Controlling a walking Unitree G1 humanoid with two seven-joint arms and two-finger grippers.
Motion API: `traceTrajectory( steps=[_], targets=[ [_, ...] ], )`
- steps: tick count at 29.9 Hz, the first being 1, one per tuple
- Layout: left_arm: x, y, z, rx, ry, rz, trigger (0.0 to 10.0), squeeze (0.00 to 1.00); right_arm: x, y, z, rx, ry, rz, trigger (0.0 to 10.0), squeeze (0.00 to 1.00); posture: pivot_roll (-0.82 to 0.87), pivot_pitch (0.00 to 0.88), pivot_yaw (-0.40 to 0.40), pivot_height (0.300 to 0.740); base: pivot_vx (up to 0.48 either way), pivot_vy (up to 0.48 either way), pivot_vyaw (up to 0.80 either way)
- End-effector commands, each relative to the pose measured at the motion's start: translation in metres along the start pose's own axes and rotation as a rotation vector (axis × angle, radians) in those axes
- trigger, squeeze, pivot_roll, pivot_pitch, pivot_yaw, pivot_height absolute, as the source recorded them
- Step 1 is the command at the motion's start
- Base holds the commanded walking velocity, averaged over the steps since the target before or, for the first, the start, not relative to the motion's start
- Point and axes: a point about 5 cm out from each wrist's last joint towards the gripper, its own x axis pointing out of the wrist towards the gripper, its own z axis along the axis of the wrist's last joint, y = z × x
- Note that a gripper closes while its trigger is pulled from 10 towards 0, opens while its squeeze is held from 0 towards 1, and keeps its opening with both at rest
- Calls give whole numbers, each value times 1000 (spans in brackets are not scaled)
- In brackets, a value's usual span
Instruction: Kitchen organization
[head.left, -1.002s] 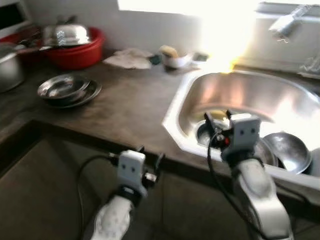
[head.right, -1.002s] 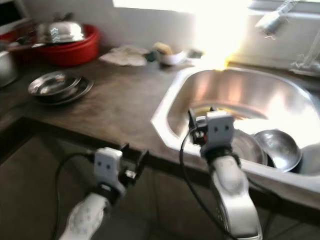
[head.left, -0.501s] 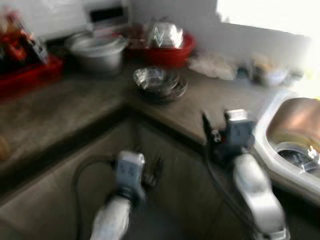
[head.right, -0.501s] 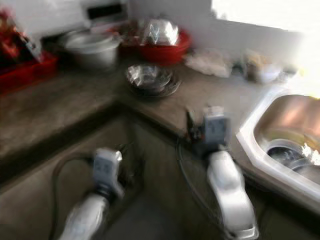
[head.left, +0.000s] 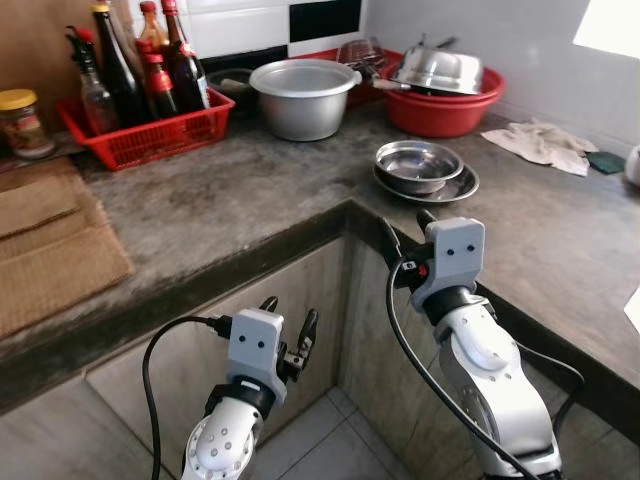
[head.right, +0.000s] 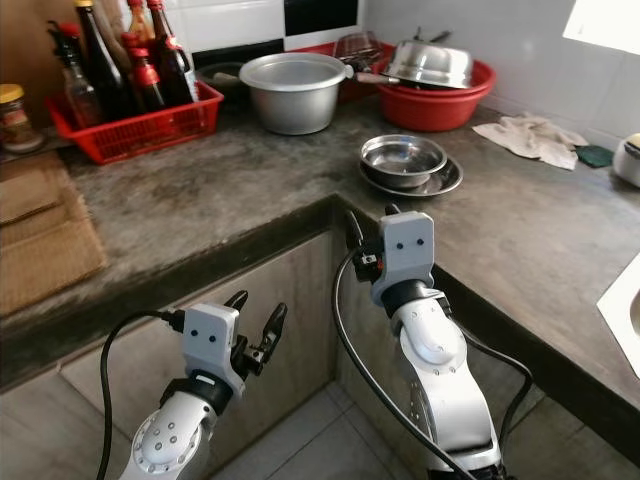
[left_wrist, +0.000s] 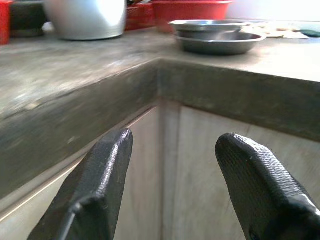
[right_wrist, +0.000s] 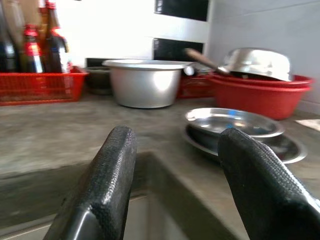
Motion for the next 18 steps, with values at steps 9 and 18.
traceTrajectory(
  steps=[9, 18],
  targets=[
    [1, -5, -1, -10, -1, -19, 10000, 0, 8, -2, 0, 11, 5, -11, 10000, 0, 53, 58, -46, 740, 411, 0, 0],
    [0, -6, -2, -10, 1, -27, 10000, 0, 14, -11, 2, 10, -2, -47, 10000, 0, 53, 55, -45, 740, 410, 0, 0]
  ],
)
